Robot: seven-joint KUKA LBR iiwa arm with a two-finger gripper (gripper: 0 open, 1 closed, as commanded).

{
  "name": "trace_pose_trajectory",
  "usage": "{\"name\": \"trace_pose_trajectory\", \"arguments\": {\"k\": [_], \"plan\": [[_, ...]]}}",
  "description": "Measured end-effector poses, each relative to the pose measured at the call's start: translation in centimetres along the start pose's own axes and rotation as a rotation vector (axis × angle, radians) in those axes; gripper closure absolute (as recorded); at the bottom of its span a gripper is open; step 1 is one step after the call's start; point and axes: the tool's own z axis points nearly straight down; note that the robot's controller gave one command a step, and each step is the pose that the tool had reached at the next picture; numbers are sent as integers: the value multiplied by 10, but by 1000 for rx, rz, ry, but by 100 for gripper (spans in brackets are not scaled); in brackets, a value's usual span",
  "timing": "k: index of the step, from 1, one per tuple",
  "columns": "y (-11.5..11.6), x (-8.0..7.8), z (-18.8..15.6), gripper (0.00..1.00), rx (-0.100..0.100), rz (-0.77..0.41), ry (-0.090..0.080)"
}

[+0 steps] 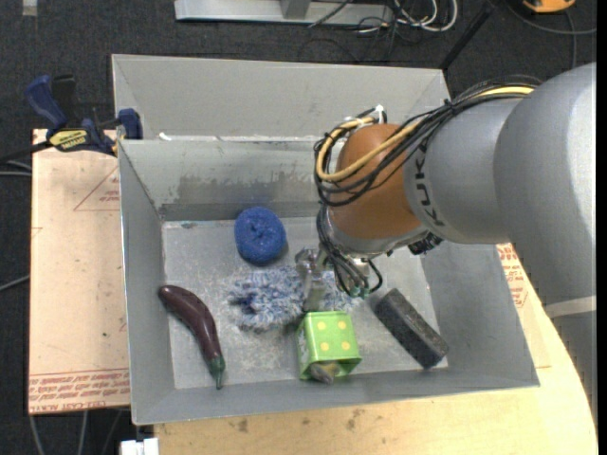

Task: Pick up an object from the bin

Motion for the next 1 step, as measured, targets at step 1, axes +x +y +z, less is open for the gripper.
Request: {"name": "trace_pose_trajectory", "arguments": {"k": [1], "plan": [[-7,12,-153,100,2,-38,-2]]}}
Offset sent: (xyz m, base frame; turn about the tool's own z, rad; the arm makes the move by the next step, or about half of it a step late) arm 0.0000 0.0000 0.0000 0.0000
